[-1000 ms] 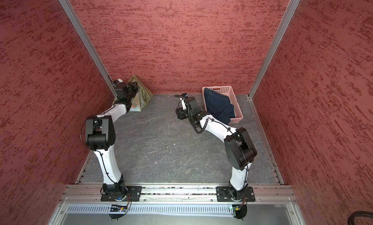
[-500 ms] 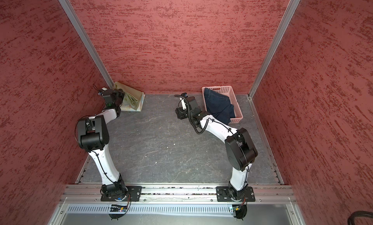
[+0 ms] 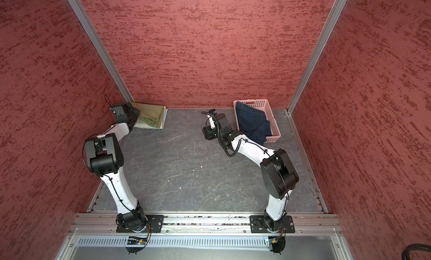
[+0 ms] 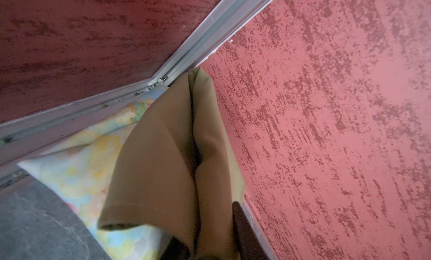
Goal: Fold and stack the skirts
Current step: 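Lower the olive skirt onto the floral skirt and open the left gripper, then withdraw the left gripper while the right gripper reaches into the pink basket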
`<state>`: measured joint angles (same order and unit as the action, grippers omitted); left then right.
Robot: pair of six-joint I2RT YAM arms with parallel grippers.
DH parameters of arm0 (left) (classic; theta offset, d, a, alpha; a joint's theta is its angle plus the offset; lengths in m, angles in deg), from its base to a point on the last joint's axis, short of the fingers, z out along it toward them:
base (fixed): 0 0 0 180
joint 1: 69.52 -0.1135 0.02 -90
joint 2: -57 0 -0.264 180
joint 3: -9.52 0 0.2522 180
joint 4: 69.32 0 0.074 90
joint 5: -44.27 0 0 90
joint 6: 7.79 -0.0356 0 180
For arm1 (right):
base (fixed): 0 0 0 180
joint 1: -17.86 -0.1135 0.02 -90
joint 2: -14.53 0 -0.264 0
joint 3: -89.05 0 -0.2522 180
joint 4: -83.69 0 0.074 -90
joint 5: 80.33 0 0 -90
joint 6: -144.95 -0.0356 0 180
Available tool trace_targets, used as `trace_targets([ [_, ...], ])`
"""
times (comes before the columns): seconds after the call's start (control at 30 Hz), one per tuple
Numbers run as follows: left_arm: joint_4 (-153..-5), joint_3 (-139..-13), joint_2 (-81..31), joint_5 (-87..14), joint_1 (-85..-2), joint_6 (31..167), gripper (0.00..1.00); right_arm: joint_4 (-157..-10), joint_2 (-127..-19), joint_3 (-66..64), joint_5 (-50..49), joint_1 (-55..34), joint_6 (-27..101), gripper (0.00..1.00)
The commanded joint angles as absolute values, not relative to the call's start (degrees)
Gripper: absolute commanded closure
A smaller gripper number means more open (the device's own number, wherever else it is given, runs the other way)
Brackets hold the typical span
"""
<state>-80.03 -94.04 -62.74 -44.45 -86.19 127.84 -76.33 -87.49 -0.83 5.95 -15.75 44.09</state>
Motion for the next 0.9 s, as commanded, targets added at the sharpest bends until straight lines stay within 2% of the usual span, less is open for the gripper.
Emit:
trace_targets([
  [0.0, -93.6, -98.6, -65.1, -47.3, -86.6, 123.8, 0.53, -78.2, -84.9, -1.1, 6.2, -16.0, 44.7, 0.31],
  [0.03, -96.4, -100.3, -65.5, -47.7, -86.7, 122.8, 0.47, -78.2, -84.7, -1.1, 6.4, -16.0, 44.6, 0.31],
  [0.1, -105.3, -105.1, -66.8, -49.9, -86.5, 121.0, 0.24, -77.9, -84.5, -1.1, 6.6, -16.0, 44.3, 0.31],
  [0.13, -109.5, -107.6, -67.4, -50.9, -86.5, 120.4, 0.18, -77.6, -84.4, -1.0, 6.6, -16.0, 44.2, 0.30],
  [0.2, -116.3, -111.0, -68.0, -53.2, -86.4, 119.2, 0.10, -77.2, -84.0, -0.9, 6.9, -16.0, 43.7, 0.30],
  [0.33, -120.2, -110.0, -65.1, -56.6, -85.9, 117.4, 0.00, -76.7, -83.1, -0.9, 7.6, -16.0, 42.7, 0.29],
  [0.57, -115.1, -99.9, -54.4, -58.3, -82.5, 111.0, 0.00, -70.3, -83.2, 1.8, 12.2, -15.0, 39.0, 0.20],
  [0.73, -106.3, -91.1, -43.5, -55.8, -76.3, 103.4, 0.00, -63.5, -83.5, 4.4, 16.2, -11.0, 35.8, 0.18],
  [0.87, -101.8, -86.7, -37.3, -46.5, -69.5, 97.8, 0.00, -59.1, -83.4, 5.3, 21.2, -6.8, 34.2, 0.18],
])
